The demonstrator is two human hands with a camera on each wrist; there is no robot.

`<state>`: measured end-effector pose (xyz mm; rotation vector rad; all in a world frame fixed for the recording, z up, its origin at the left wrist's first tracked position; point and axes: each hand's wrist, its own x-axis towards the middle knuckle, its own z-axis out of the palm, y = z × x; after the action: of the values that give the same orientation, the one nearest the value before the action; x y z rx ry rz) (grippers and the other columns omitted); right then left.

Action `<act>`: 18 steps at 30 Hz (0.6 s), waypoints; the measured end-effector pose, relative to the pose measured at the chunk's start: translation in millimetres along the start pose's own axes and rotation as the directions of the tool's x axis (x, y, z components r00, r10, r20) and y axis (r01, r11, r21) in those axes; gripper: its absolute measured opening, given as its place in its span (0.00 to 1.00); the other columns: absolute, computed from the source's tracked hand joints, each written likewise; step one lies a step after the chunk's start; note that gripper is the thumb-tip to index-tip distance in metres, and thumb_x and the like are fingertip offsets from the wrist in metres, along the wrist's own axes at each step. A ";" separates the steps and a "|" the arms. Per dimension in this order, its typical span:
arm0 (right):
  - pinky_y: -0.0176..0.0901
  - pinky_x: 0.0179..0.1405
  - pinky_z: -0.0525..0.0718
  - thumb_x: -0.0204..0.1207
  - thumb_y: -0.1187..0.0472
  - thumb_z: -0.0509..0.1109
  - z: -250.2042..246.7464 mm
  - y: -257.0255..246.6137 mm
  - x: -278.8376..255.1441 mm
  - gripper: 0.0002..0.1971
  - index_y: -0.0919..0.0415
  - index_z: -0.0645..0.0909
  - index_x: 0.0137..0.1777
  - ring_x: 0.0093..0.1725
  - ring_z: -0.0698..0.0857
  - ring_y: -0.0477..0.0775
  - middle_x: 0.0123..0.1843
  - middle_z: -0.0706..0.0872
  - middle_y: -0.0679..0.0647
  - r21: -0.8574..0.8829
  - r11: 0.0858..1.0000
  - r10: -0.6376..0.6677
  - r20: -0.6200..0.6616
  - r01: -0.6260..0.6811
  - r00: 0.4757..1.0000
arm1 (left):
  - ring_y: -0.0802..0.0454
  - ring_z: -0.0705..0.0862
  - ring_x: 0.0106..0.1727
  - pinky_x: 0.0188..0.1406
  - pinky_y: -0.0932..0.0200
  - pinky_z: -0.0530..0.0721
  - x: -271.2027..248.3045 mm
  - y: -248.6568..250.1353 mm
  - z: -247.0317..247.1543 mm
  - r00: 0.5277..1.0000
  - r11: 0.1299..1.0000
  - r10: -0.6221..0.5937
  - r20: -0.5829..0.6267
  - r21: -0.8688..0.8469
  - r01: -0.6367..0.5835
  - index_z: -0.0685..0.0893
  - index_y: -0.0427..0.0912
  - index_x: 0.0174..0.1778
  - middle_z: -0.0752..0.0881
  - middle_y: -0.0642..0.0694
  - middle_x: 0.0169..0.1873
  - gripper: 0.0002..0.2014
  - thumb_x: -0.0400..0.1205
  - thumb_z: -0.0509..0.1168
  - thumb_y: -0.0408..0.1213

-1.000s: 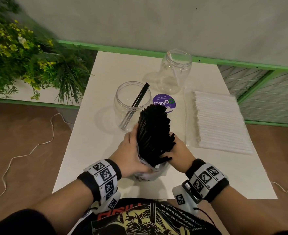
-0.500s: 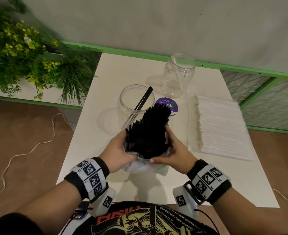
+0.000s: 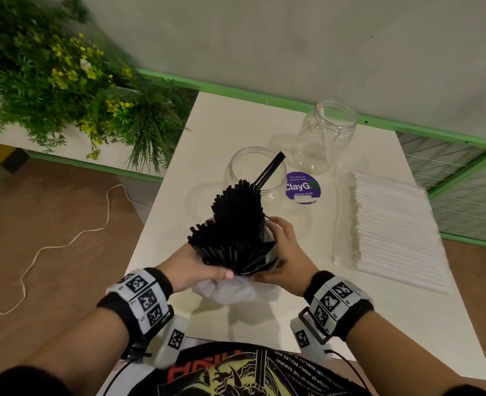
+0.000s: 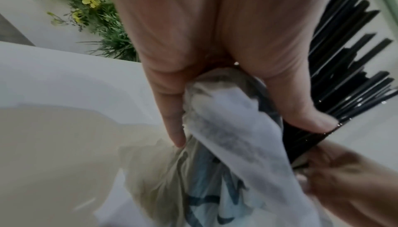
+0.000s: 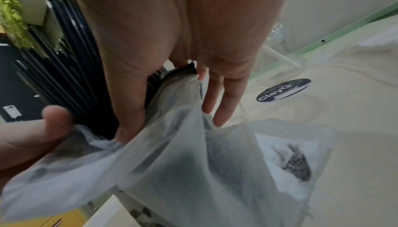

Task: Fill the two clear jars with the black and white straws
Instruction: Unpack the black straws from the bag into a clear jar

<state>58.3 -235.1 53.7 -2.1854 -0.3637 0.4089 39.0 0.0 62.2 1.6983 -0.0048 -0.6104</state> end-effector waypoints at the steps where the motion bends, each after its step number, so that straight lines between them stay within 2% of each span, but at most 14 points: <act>1: 0.22 0.72 0.62 0.53 0.55 0.88 1.5 -0.9 2.1 0.61 0.56 0.53 0.83 0.74 0.63 0.40 0.76 0.57 0.49 0.029 1.000 -0.010 0.013 0.009 1.000 | 0.67 0.85 0.55 0.55 0.70 0.79 2.2 -3.4 1.8 1.000 1.000 0.007 -0.015 0.011 -0.007 0.81 0.49 0.59 0.90 0.56 0.50 0.31 0.60 0.82 0.40; 3: 0.21 0.71 0.63 0.51 0.58 0.89 4.6 -6.9 6.0 0.64 0.52 0.51 0.83 0.71 0.67 0.36 0.72 0.63 0.46 0.100 0.995 -0.013 0.036 0.009 0.999 | 0.63 0.84 0.58 0.60 0.65 0.79 5.3 -6.9 6.3 0.998 0.999 0.026 -0.063 0.029 -0.024 0.81 0.48 0.60 0.89 0.53 0.52 0.33 0.59 0.85 0.38; 4: 0.25 0.71 0.67 0.50 0.60 0.90 6.6 -11.4 8.0 0.62 0.47 0.53 0.81 0.70 0.70 0.38 0.70 0.65 0.46 0.127 0.992 -0.022 0.035 0.017 0.999 | 0.62 0.84 0.58 0.62 0.62 0.80 5.4 -6.9 6.8 0.995 0.999 0.036 -0.097 0.039 -0.032 0.82 0.49 0.59 0.88 0.52 0.52 0.34 0.57 0.86 0.39; 6: 0.41 0.72 0.75 0.49 0.60 0.90 9.7 -24.1 12.5 0.57 0.27 0.58 0.70 0.69 0.75 0.47 0.68 0.70 0.50 0.176 0.983 -0.052 -0.001 0.051 0.999 | 0.60 0.85 0.58 0.61 0.59 0.81 3.8 -5.6 2.1 0.989 0.998 0.042 -0.145 0.046 -0.035 0.82 0.49 0.59 0.88 0.51 0.53 0.37 0.52 0.84 0.47; 7: 0.48 0.71 0.76 0.48 0.59 0.90 10.9 -30.4 15.9 0.54 0.19 0.60 0.64 0.69 0.76 0.50 0.67 0.72 0.53 0.195 0.978 -0.075 -0.022 0.078 0.997 | 0.60 0.85 0.58 0.60 0.60 0.81 2.5 -3.4 -2.8 0.987 0.998 0.044 -0.155 0.039 -0.039 0.82 0.47 0.59 0.88 0.50 0.53 0.38 0.52 0.84 0.47; 9: 0.55 0.70 0.77 0.49 0.57 0.89 13.5 -40.6 23.2 0.51 0.14 0.62 0.58 0.68 0.77 0.54 0.66 0.74 0.57 0.213 0.967 -0.131 -0.051 0.139 0.990 | 0.64 0.85 0.56 0.54 0.68 0.80 -0.9 1.8 -15.9 0.982 0.998 0.062 -0.177 0.038 -0.056 0.81 0.43 0.61 0.88 0.48 0.53 0.37 0.55 0.85 0.42; 12: 0.54 0.69 0.77 0.52 0.56 0.89 18.2 -51.4 35.3 0.50 0.13 0.61 0.59 0.67 0.77 0.54 0.64 0.75 0.57 0.178 0.965 -0.185 -0.069 0.195 0.980 | 0.64 0.83 0.57 0.47 0.79 0.77 -2.4 8.0 -32.7 0.969 0.992 0.107 -0.224 0.094 -0.088 0.78 0.41 0.64 0.84 0.47 0.56 0.41 0.55 0.87 0.41; 14: 0.53 0.67 0.78 0.53 0.51 0.88 21.7 -54.9 42.0 0.48 0.16 0.61 0.62 0.66 0.78 0.53 0.64 0.76 0.56 0.136 0.969 -0.200 -0.066 0.207 0.978 | 0.68 0.83 0.53 0.45 0.80 0.77 -4.7 11.6 -39.2 0.965 0.995 0.081 -0.250 0.077 -0.064 0.80 0.42 0.61 0.86 0.50 0.53 0.34 0.60 0.85 0.35; 16: 0.53 0.64 0.80 0.53 0.41 0.85 21.8 -56.5 47.4 0.44 0.25 0.65 0.67 0.63 0.79 0.48 0.62 0.75 0.51 0.048 0.985 -0.163 -0.024 0.164 0.986 | 0.72 0.84 0.47 0.46 0.75 0.79 -5.9 12.2 -43.5 0.966 0.998 0.051 -0.252 0.053 -0.038 0.82 0.49 0.54 0.88 0.55 0.47 0.26 0.63 0.82 0.32; 18: 0.52 0.62 0.81 0.51 0.31 0.77 21.6 -56.5 51.8 0.45 0.40 0.70 0.71 0.60 0.76 0.45 0.60 0.73 0.47 -0.173 0.979 -0.107 0.041 0.113 0.993 | 0.73 0.85 0.46 0.48 0.72 0.80 -6.8 9.9 -44.1 0.973 0.999 0.029 -0.229 0.049 -0.019 0.82 0.51 0.54 0.88 0.57 0.47 0.25 0.64 0.82 0.33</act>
<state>89.7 -166.2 78.0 -2.3179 -0.5534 0.3618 53.8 40.3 78.0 1.8028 0.1260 -0.3959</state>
